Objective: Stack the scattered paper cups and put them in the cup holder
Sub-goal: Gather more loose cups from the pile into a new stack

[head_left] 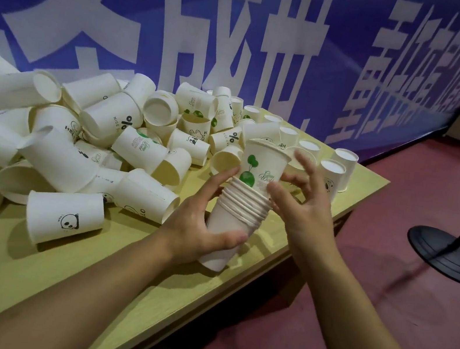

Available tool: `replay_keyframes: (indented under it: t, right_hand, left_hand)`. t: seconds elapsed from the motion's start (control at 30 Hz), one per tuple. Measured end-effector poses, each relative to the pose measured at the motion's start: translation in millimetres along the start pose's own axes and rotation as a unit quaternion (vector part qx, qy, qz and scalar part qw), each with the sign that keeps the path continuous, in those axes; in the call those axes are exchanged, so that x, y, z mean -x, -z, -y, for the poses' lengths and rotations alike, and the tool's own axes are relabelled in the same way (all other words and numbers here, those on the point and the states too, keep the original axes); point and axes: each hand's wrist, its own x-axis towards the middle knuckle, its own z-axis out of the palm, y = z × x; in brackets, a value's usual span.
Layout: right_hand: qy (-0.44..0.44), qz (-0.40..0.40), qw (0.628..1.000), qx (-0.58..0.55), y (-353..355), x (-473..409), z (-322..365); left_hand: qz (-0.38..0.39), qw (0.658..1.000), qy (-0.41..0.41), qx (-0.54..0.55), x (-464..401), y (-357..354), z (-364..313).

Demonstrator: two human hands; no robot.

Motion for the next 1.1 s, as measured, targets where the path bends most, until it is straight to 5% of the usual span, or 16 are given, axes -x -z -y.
replay_keyframes:
  t: [0.3, 0.47, 0.67, 1.1]
  right_hand:
    - [0.018, 0.023, 0.996, 0.090, -10.8, 15.3, -13.5]
    - [-0.051, -0.148, 0.982, 0.101, -9.2, -17.9, -25.9]
    - [-0.100, -0.241, 0.955, 0.144, -14.9, -72.6, -56.3]
    - [-0.016, -0.237, 0.949, 0.206, -17.3, -85.1, -66.2]
  left_hand:
    - [-0.052, 0.998, -0.016, 0.032, 4.7, 2.7, 7.6]
    - [-0.078, 0.994, -0.010, 0.072, 7.9, 8.0, 11.6]
    - [-0.079, 0.993, 0.003, 0.089, 11.0, 10.5, 16.5]
    - [-0.068, 0.994, 0.001, 0.085, 9.3, 10.2, 20.1]
